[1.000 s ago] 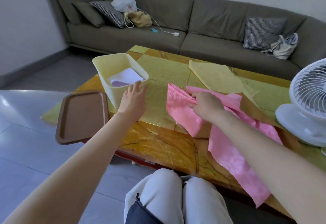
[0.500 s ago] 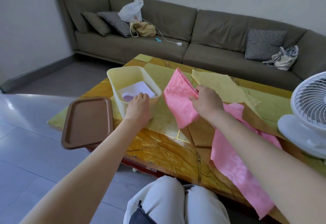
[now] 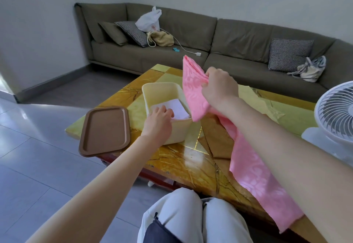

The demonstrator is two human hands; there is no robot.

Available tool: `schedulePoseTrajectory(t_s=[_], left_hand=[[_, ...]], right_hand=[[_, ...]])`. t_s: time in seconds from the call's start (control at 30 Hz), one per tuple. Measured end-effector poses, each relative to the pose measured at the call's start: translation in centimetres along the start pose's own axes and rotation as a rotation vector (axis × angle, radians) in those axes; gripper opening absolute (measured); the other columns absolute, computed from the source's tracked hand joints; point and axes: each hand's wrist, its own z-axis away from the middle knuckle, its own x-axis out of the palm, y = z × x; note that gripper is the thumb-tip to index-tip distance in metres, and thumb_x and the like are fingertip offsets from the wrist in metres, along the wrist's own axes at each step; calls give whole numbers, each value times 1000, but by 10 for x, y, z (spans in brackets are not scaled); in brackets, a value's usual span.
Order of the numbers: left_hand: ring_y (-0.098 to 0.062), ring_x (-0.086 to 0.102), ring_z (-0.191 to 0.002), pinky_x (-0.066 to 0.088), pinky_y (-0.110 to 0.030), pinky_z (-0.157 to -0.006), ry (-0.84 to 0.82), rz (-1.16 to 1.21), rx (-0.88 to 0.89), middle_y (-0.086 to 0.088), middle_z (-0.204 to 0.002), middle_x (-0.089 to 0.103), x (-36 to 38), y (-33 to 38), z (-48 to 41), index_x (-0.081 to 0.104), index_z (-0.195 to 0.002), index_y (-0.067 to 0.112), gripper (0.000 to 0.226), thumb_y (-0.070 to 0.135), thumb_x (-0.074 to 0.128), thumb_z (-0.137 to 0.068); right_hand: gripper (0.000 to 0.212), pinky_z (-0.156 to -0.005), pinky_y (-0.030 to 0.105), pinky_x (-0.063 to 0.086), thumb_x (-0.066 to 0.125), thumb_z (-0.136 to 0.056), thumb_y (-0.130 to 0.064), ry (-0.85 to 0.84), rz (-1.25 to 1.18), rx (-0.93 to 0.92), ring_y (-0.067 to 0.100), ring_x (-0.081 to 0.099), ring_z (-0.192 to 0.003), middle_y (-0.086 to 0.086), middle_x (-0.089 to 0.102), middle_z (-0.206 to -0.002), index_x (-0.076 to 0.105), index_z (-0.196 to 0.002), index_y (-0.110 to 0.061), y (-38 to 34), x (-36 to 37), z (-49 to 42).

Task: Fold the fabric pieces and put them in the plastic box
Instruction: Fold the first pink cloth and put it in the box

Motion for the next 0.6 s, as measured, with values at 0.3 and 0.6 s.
schedulePoseTrajectory(t_s=[0.3,0.6], left_hand=[[-26,41,-109,33,-34,-90,60,-46,-48,-4,-116,48,7,-38,15,56,-113,15,32,40,46,-95],[-24,45,-97,36,-30,-85,155,163,-30,-9,-106,47,29,-55,23,52,-103,6,23,28,50,-95]], right_hand=[[25,-77,34,40,39,-98,-13,-88,-263,31,34,55,-106,16,59,-117,53,-116,-3,-45,50,-27],[30,-80,31,41,38,-99,-13,-323,-280,298,33,56,-108,19,60,-118,57,-117,2,-9,125,-15]])
